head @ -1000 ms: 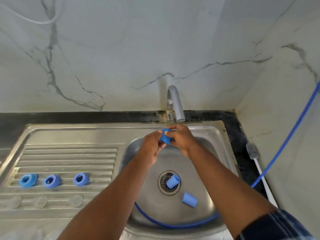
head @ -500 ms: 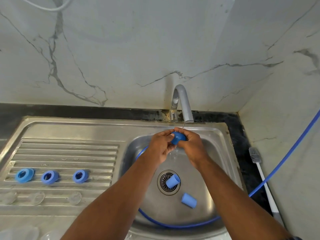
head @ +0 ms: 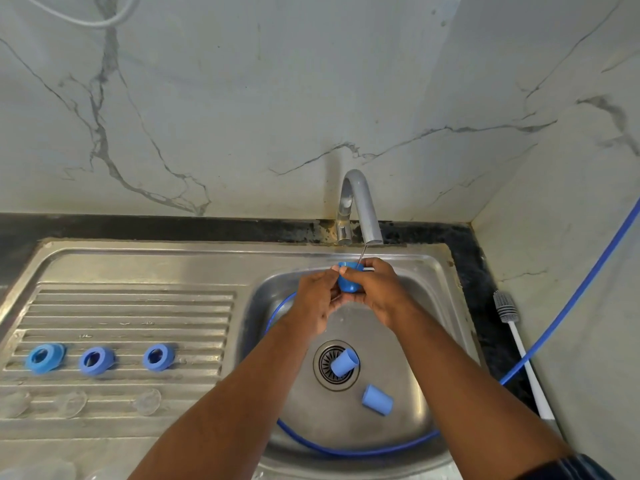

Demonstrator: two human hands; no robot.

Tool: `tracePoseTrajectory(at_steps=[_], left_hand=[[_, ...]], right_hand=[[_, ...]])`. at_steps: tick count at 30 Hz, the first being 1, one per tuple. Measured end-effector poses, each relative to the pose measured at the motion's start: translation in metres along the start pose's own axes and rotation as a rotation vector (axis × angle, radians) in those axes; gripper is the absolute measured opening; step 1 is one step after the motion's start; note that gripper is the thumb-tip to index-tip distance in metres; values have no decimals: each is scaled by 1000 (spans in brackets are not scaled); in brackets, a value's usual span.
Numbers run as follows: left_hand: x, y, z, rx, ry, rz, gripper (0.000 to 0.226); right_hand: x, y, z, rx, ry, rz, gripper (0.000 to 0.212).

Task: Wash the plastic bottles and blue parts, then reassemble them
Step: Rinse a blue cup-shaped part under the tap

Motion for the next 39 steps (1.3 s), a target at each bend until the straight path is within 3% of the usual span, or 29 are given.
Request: tracePoseTrajectory(at_steps=[3,6,11,14,19,26,28,32,36,39], left_hand=[[7,1,-9,-21,77,76,27],[7,3,-19,33,142,120,31],[7,8,-23,170,60,173,38],[4,6,-22,179,-13,137,32],[-22,-5,-11,84,-391,-96,24],[-21,-7,-1,154,-416,-13,27],[-20,-5,1,178,-401,-42,22],[-19,-3,-1,203,-414,-130,19],[-23,-5,4,164,-391,-167,20],[-27,-7,17,65,-357,-162,23]], right_hand=[[5,1,9,-76,43,82,36],[14,11,16,-99,93,178,45],[19,23,20,-47,336,285,57],[21,27,19,-67,388,334,56],[19,22,19,-106,456,331,56],[1,16,19,36,288,142,32],[-4,17,19,50,341,138,36],[-3,18,19,10,456,220,54],[1,19,10,9,482,291,52],[24,32,13,-177,508,429,51]])
Point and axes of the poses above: each hand's wrist, its own y-axis away from the middle knuckle, its own z-axis out of the back of the hand, x = y × z, the point moved 9 cm from there along -y, towards the middle knuckle, and after that the axes turned 7 degrees about -z, right-handed, at the moved point
